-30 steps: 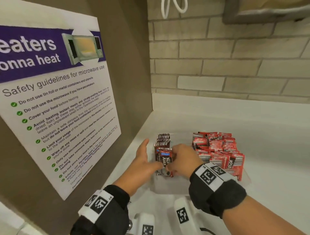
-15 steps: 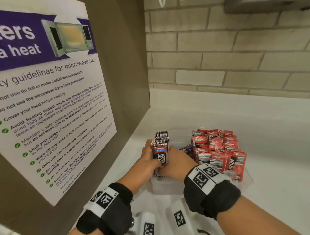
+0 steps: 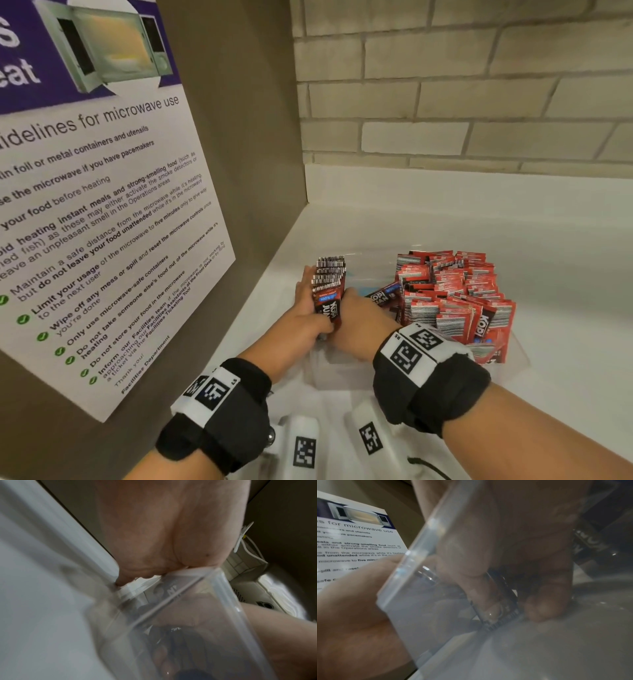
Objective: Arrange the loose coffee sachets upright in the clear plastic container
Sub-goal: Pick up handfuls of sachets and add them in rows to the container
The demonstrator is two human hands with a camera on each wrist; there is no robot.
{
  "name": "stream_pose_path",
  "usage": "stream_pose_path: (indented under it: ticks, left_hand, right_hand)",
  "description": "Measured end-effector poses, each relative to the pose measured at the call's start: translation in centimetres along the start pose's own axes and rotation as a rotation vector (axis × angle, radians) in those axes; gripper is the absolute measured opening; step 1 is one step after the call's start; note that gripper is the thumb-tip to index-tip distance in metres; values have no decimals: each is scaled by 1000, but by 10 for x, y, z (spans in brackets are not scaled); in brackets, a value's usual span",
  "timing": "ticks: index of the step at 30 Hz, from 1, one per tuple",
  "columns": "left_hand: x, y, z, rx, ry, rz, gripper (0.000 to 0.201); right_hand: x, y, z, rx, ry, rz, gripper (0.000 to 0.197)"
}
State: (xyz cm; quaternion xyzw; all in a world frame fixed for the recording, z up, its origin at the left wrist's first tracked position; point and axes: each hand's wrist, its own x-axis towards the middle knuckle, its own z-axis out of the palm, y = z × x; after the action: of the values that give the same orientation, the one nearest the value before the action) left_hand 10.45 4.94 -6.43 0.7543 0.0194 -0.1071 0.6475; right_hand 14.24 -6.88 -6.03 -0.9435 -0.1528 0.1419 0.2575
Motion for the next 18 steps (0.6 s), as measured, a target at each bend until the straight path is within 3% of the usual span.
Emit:
stream_pose_path:
  ticks: [18]
  left_hand:
    - [-3,2,2,-6,27,-41,105]
  right_hand:
    - [-4,-2,-6,-22,-99,6,43]
